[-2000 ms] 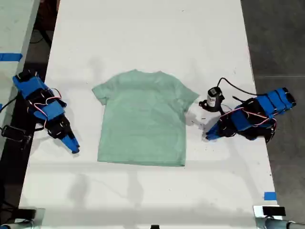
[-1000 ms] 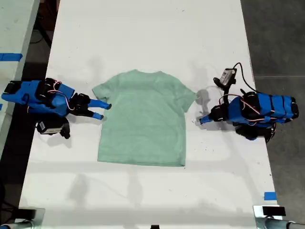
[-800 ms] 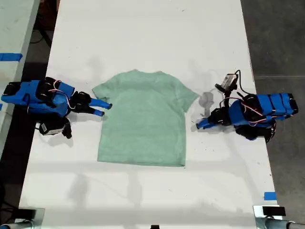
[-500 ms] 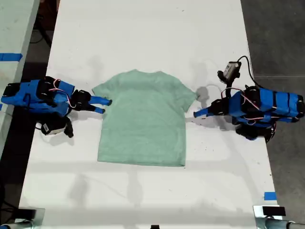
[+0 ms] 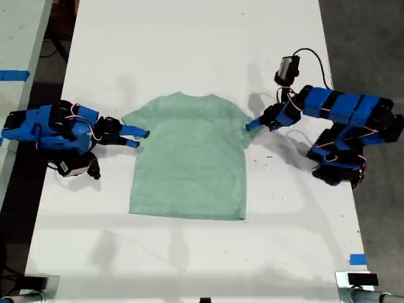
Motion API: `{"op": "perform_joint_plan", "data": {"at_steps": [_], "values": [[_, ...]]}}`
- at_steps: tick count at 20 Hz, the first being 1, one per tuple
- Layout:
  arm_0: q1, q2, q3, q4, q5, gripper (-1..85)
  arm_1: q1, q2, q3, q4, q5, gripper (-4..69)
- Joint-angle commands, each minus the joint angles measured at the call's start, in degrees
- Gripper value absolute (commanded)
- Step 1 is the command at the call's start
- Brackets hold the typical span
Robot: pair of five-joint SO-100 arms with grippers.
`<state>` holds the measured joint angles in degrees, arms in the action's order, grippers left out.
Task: Fold t shirt
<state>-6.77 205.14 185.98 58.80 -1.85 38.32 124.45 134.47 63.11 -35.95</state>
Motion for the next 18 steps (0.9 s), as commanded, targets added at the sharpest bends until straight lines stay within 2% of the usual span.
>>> {"op": "perform_joint_plan", "data": {"at_steps": [1, 3, 6, 9, 11, 18], "values": [[0.35, 0.26, 2.64, -0.09, -1.23, 31.0, 0.97, -6.42, -8.09, -3.78, -0.97, 30.7], [0.18, 0.18, 2.64, -0.09, -1.32, 31.0, -0.35, -10.99, -8.53, -6.68, 0.26, 24.1], [0.26, 0.09, 2.64, 0.00, -1.76, 30.7, -0.62, -16.61, -7.73, -10.37, 1.23, 19.4], [0.18, 0.00, 2.64, 0.00, -2.20, 31.1, 0.44, -17.31, -8.09, -10.55, 0.88, 6.2], [0.18, 0.00, 2.64, 0.00, -2.20, 31.1, 0.53, -17.40, -10.46, -8.26, 0.18, 1.4], [0.00, -0.26, 2.64, 0.00, -2.37, 31.2, -4.57, -17.40, -34.28, 6.42, 0.35, 1.4]]}}
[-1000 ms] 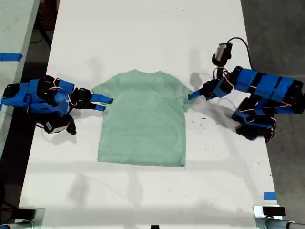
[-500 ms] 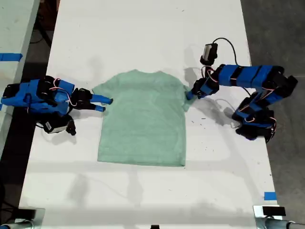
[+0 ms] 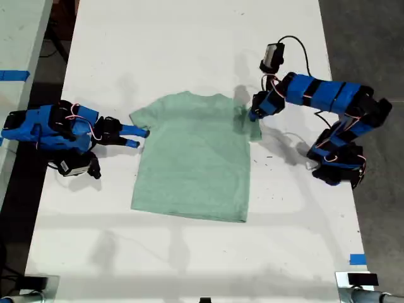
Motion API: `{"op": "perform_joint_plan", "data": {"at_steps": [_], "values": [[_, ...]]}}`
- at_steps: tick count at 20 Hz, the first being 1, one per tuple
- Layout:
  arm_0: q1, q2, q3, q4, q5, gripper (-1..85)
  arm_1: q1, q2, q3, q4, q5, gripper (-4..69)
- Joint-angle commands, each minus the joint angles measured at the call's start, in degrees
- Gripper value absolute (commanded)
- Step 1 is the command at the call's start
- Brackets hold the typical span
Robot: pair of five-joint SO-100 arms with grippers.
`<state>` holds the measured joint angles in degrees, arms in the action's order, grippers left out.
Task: Fold t shirt
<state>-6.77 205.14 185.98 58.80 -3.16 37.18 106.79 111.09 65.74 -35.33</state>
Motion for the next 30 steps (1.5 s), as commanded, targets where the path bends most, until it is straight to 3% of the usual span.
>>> {"op": "perform_joint_plan", "data": {"at_steps": [1, 7, 11, 14, 19, 24, 26, 27, 28, 29, 30], "values": [[-0.09, -0.26, 2.64, 0.00, -1.05, 31.3, -5.01, -1.85, -16.17, 5.54, -0.09, 1.4], [-0.09, -0.53, 2.64, 0.09, -1.05, 31.5, -15.47, -31.99, -54.05, 13.18, 0.70, 1.5], [0.00, -0.62, 2.64, 0.09, -1.05, 31.4, -18.90, -45.00, -66.09, 11.69, 1.14, 3.9], [0.00, -0.62, 2.64, 0.09, -1.05, 31.4, -20.92, -47.20, -65.65, 8.53, 1.23, 28.9], [0.09, -0.62, 2.64, 0.09, -1.05, 31.3, -19.86, -42.54, -65.48, 13.80, 4.31, 38.0], [0.09, -0.70, 2.64, 0.09, -1.05, 30.9, -15.29, -23.82, -59.15, 32.26, 6.77, 34.3], [-0.09, -0.70, 2.64, 0.09, -0.88, 30.5, -16.61, -8.35, -42.89, 33.05, 10.28, 30.2], [-0.18, -0.62, 2.64, 0.09, -0.62, 29.1, -18.11, 0.53, -33.31, 32.87, 13.10, 26.5], [-0.18, -0.44, 2.64, 0.09, -0.62, 28.0, -19.78, 10.37, -22.85, 32.17, 16.70, 18.1], [-0.35, -0.44, 2.64, 0.09, -0.62, 27.3, -22.15, 21.18, -12.04, 29.97, 19.60, 4.8], [-0.53, -0.44, 2.64, 0.09, -0.62, 25.3, -24.43, 32.17, -0.79, 25.93, 21.01, 1.7]]}}
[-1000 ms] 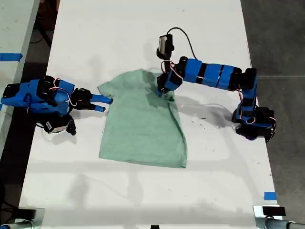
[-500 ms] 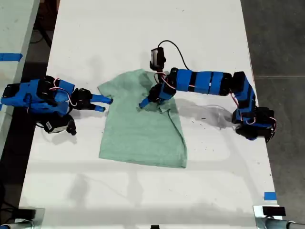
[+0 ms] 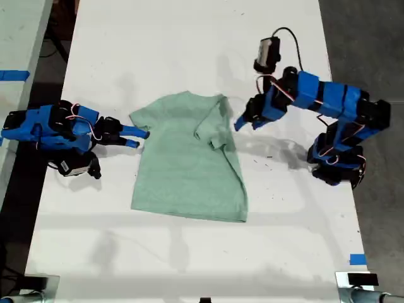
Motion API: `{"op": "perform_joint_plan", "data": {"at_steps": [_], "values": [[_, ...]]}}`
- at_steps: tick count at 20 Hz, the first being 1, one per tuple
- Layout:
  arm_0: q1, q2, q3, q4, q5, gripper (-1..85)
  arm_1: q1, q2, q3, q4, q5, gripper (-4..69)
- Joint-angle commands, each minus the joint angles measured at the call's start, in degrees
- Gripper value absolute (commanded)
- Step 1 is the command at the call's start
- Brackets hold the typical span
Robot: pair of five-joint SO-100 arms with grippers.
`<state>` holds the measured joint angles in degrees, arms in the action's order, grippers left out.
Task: Fold t shirt
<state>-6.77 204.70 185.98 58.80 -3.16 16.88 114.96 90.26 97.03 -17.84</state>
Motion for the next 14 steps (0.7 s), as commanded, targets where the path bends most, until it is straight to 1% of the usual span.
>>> {"op": "perform_joint_plan", "data": {"at_steps": [1, 2, 3, 4, 6, 7, 8, 10, 12, 13, 14], "values": [[-0.62, 0.18, 2.64, 0.09, -0.62, 22.6, -6.68, 35.24, 31.20, -9.67, 4.13, 1.7], [-0.70, 0.18, 2.64, 0.09, -0.88, 17.2, -9.14, 46.32, 42.01, -15.03, 2.72, 1.7], [-0.88, 0.18, 2.64, 0.09, -1.05, 9.5, -10.81, 57.57, 51.94, -17.49, 4.48, 1.7], [-0.97, 0.18, 2.64, 0.09, -1.05, 7.6, -12.13, 66.97, 59.77, -17.05, 7.12, 1.7], [-1.05, 0.18, 2.64, 0.09, -1.05, 7.1, -14.41, 84.73, 73.56, -15.64, 10.99, 1.7], [-1.49, 0.18, 2.64, 0.09, -0.70, 7.0, -14.94, 86.04, 77.70, -16.17, 12.13, 1.6], [-1.85, 0.18, 2.64, 0.09, -0.62, 8.1, -15.38, 85.78, 81.04, -18.02, 12.04, 1.6], [-2.02, 0.18, 2.64, 0.09, -0.62, 11.5, -15.56, 85.87, 87.28, -20.48, 13.62, 4.3], [-2.20, 0.18, 2.64, 0.09, -0.53, 12.0, -15.03, 85.17, 87.89, -20.83, 8.79, 6.0], [-2.29, 0.18, 2.64, 0.09, -0.53, 11.5, -14.77, 85.34, 87.89, -20.83, 7.56, 6.6], [-2.55, 0.18, 2.64, 0.09, -0.53, 10.4, -14.68, 85.34, 87.89, -20.83, 7.91, 9.0]]}}
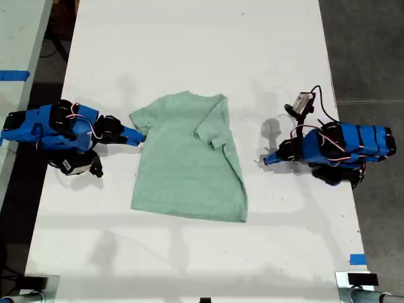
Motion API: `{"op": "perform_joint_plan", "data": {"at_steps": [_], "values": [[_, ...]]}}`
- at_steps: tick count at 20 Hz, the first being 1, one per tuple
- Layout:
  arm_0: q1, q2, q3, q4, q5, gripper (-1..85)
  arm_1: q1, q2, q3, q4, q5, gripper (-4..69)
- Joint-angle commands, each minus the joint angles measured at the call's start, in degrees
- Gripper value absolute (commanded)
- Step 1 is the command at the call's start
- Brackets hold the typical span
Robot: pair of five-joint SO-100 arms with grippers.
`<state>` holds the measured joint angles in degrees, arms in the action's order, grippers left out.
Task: Fold t shirt
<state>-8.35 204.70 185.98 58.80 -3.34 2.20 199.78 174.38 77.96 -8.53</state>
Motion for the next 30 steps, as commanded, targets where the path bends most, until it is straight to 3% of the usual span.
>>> {"op": "perform_joint_plan", "data": {"at_steps": [1, 2, 3, 19, 30], "values": [[-1.14, 0.18, 2.64, 0.09, -0.26, 9.0, -0.18, 0.53, 3.78, -1.76, -2.64, 12.3], [-1.05, 0.18, 2.64, 0.09, -0.26, 8.5, -0.18, 0.62, 3.78, -1.76, -9.58, 12.3], [-0.79, 0.18, 2.64, 0.09, -0.26, 8.5, -0.26, 0.70, 3.78, -1.76, -11.07, 11.7], [-1.23, 0.18, 2.64, 0.09, -0.26, 0.0, -0.62, 0.70, 3.78, -1.76, -11.69, 5.9], [-1.14, 0.18, 2.64, 0.09, -0.26, -0.2, -1.23, 0.70, 3.78, -1.76, -11.51, 5.0]]}}
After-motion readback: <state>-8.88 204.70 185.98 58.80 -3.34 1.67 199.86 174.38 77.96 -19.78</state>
